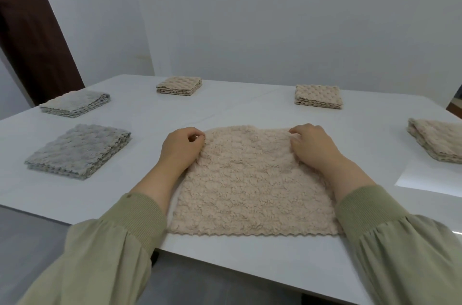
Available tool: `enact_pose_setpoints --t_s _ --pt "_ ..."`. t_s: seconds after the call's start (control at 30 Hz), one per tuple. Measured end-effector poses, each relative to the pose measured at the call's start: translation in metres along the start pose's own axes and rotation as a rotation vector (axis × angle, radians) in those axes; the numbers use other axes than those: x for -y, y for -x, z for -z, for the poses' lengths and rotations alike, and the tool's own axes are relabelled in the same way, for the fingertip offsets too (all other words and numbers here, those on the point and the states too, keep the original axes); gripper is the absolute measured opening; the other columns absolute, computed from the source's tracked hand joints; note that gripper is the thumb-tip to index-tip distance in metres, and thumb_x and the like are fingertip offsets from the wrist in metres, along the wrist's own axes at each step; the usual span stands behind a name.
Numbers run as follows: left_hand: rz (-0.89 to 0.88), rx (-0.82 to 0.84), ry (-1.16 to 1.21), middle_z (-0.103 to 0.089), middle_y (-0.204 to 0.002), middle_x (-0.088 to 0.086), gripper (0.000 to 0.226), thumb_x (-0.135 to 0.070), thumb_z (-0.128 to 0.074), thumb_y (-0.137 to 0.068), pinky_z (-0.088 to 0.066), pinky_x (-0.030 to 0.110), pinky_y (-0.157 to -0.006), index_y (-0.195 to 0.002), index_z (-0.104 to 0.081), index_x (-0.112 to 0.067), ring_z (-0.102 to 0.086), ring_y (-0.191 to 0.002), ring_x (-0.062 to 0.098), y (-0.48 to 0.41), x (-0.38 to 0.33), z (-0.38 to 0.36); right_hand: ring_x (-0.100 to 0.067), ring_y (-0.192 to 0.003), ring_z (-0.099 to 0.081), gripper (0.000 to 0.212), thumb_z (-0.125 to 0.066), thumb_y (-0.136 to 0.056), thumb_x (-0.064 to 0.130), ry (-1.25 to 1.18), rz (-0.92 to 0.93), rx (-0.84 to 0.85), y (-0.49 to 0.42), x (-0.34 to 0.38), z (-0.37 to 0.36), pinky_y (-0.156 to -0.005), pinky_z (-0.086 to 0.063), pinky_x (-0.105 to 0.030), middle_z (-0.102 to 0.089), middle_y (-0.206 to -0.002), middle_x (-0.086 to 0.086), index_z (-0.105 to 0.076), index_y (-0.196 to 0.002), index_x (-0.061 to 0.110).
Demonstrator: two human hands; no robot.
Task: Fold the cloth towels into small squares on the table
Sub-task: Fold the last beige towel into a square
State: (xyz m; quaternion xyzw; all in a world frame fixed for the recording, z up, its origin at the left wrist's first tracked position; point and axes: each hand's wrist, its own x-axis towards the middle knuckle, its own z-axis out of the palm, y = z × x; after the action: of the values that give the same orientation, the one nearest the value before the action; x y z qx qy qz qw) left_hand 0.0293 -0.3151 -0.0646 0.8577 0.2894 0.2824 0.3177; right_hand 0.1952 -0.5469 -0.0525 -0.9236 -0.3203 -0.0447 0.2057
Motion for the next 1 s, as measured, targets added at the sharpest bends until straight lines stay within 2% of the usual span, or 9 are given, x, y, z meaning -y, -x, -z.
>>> enact_pose_setpoints --t_s 0.1,0.17,0.23,0.4,0.5,0.57,0.67,0.83,1.0 --pt "-0.005 0.08 -0.155 -0.058 -0.128 0.004 0.036 -0.032 -0.049 -0.094 -0.04 0.036 -0.098 -0.126 -0.058 -0.02 -0.047 -0.123 0.021 -0.014 0.008 -0.005 -0.03 -0.117 -0.049 0.031 -0.04 -0.097 0.026 -0.045 -0.021 0.042 -0.006 -0.008 -0.01 -0.097 -0.043 -0.041 -0.061 -0.12 -0.012 -0.064 -0.115 0.016" --pt "-0.032 0.131 -0.314 -0.053 -0.133 0.008 0.041 -0.037 -0.045 -0.096 -0.037 0.038 -0.098 -0.13 -0.053 -0.016 -0.042 -0.126 0.027 -0.022 0.008 -0.008 -0.031 -0.099 -0.057 0.032 -0.04 -0.097 0.026 -0.083 -0.056 0.012 -0.014 -0.009 -0.01 -0.082 -0.048 -0.038 -0.067 -0.095 -0.012 -0.066 -0.08 0.015" --pt "-0.054 0.163 -0.426 -0.052 -0.132 0.008 0.042 -0.041 -0.045 -0.095 -0.036 0.037 -0.093 -0.126 -0.054 -0.014 -0.042 -0.123 0.027 -0.028 0.007 -0.012 -0.031 -0.085 -0.061 0.038 -0.044 -0.096 0.023 -0.106 -0.076 -0.033 -0.021 -0.011 -0.008 -0.072 -0.048 -0.034 -0.067 -0.079 -0.013 -0.064 -0.069 0.006" --pt "-0.043 0.198 -0.414 -0.046 -0.135 0.001 0.042 -0.042 -0.053 -0.091 -0.034 0.036 -0.099 -0.129 -0.053 -0.024 -0.039 -0.126 0.022 -0.04 0.011 -0.016 -0.027 -0.103 -0.055 0.024 -0.047 -0.092 0.01 -0.054 -0.045 -0.15 -0.03 -0.02 -0.016 -0.083 -0.044 -0.033 -0.065 -0.109 -0.011 -0.069 -0.102 0.007" --pt "-0.041 0.207 -0.344 -0.052 -0.125 0.002 0.031 -0.036 -0.06 -0.088 -0.038 0.038 -0.096 -0.116 -0.058 -0.023 -0.046 -0.118 0.023 -0.042 0.01 -0.014 -0.031 -0.132 -0.033 0.046 -0.035 -0.096 0.011 0.049 -0.055 -0.001 -0.034 -0.022 -0.022 -0.108 -0.026 -0.043 -0.042 -0.144 -0.01 -0.04 -0.141 0.015" --pt "-0.038 0.205 -0.196 -0.059 -0.115 0.001 0.012 -0.026 -0.064 -0.085 -0.044 0.038 -0.09 -0.096 -0.059 -0.025 -0.053 -0.109 0.023 -0.04 0.01 -0.012 -0.029 -0.138 -0.027 0.052 -0.031 -0.096 0.011 0.072 -0.067 0.091 -0.036 -0.022 -0.021 -0.114 -0.014 -0.048 -0.035 -0.15 -0.008 -0.027 -0.147 0.019" --pt "-0.05 0.175 0.041 -0.062 -0.096 0.0 0.021 -0.011 -0.067 -0.082 -0.045 0.027 -0.072 -0.084 -0.052 -0.025 -0.057 -0.09 0.018 -0.035 0.012 -0.009 -0.032 -0.131 -0.033 0.056 -0.036 -0.091 0.006 0.068 -0.032 0.072 -0.036 -0.021 -0.018 -0.112 -0.021 -0.048 -0.041 -0.142 -0.011 -0.03 -0.146 0.019" --pt "-0.054 0.201 0.198 -0.047 -0.079 -0.003 0.056 0.001 -0.066 -0.081 -0.039 0.014 -0.061 -0.127 -0.05 -0.025 -0.045 -0.062 0.01 -0.032 0.007 -0.006 -0.031 -0.118 -0.042 0.058 -0.045 -0.081 -0.003 0.038 0.014 -0.013 -0.034 -0.018 -0.017 -0.097 -0.038 -0.04 -0.055 -0.121 -0.011 -0.045 -0.136 0.015" --pt "-0.017 0.116 0.292 -0.046 -0.07 -0.004 0.021 -0.016 -0.067 -0.085 -0.037 0.02 -0.059 -0.105 -0.062 -0.024 -0.044 -0.06 0.01 -0.027 -0.001 -0.01 -0.031 -0.099 -0.046 0.03 -0.052 -0.078 0.001 0.192 0.027 -0.188 -0.031 -0.011 -0.012 -0.075 -0.035 -0.034 -0.059 -0.096 -0.01 -0.066 -0.103 0.009"
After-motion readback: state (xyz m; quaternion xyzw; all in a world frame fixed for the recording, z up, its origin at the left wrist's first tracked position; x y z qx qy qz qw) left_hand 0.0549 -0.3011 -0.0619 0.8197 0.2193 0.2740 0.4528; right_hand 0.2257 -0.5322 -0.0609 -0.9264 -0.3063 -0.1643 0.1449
